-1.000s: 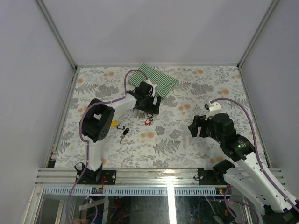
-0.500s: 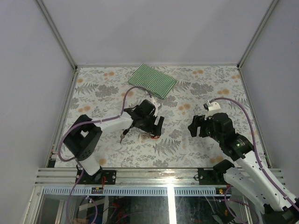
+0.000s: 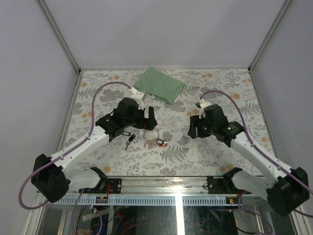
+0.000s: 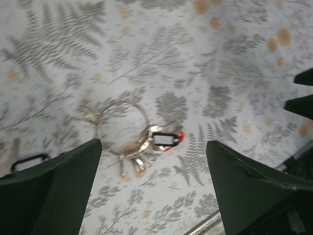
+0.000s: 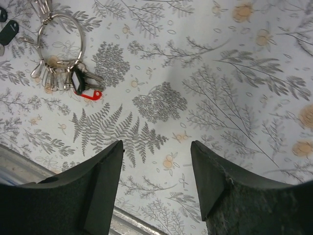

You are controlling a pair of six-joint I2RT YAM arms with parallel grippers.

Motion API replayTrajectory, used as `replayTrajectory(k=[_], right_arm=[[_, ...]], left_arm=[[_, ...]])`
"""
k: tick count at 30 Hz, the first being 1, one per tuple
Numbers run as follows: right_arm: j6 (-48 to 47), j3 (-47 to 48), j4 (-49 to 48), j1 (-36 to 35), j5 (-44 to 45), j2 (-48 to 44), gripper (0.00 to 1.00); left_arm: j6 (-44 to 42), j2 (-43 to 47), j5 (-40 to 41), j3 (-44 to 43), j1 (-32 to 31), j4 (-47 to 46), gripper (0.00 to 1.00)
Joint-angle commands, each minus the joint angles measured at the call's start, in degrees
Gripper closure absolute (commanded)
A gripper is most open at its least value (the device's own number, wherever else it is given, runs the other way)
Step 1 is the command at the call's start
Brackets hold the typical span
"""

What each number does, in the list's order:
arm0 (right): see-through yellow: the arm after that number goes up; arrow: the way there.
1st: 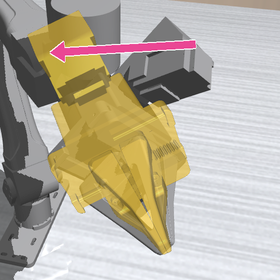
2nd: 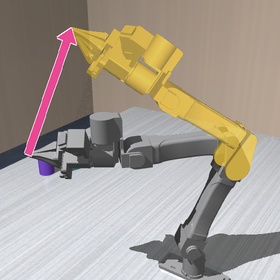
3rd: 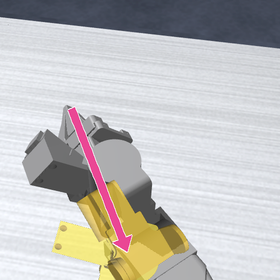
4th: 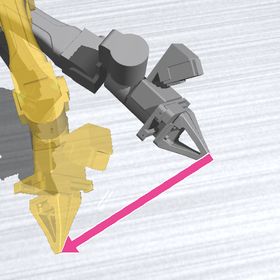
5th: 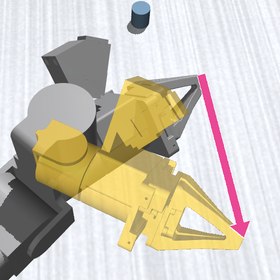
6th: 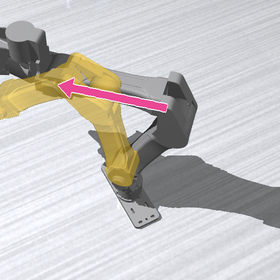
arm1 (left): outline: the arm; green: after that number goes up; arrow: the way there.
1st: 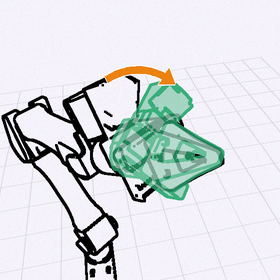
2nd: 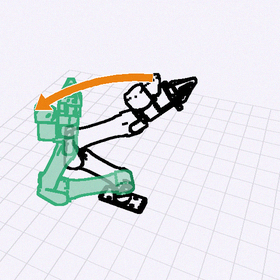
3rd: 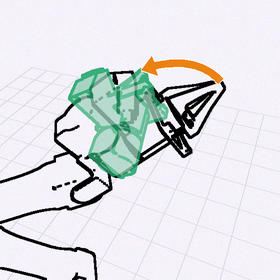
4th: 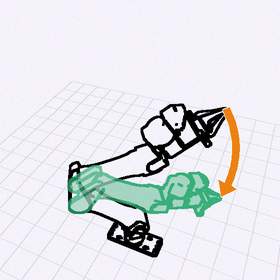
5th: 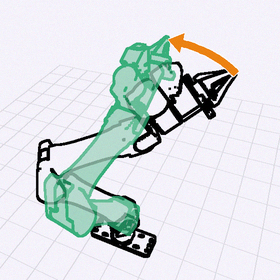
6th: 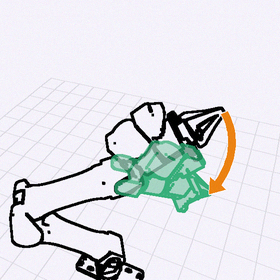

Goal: Put the keys on the keyring

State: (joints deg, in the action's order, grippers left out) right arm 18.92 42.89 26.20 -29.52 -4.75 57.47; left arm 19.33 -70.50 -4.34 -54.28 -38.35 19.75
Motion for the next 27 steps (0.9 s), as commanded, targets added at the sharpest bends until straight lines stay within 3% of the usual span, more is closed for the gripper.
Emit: replayTrajectory(k=[1, 5, 13, 21, 27], right_arm=[[0.3, 5.6, -4.2, -1.1, -7.1, 8.5, 0.37], [0.0, 10.4, -5.6, -3.7, -7.3, 16.8, 0.41], [-0.6, 24.1, -5.6, -9.6, -5.3, 32.0, 0.49], [0.9, 40.0, -2.6, -15.1, -2.2, 48.7, 0.54], [4.4, 50.4, 1.0, -17.4, 1.1, 58.1, 0.65]], left_arm=[[2.6, 4.2, -0.2, 5.8, 7.0, 2.4, 0.09], [0.8, 7.5, 0.1, 6.2, 11.2, 6.0, 0.11], [-4.4, 10.4, 14.0, 4.7, 11.8, 9.9, 0.12], [-3.0, 13.8, 18.7, 5.4, 12.0, 9.5, 0.14], [-2.9, 14.6, 18.4, 5.3, 13.4, 9.3, 0.14]])
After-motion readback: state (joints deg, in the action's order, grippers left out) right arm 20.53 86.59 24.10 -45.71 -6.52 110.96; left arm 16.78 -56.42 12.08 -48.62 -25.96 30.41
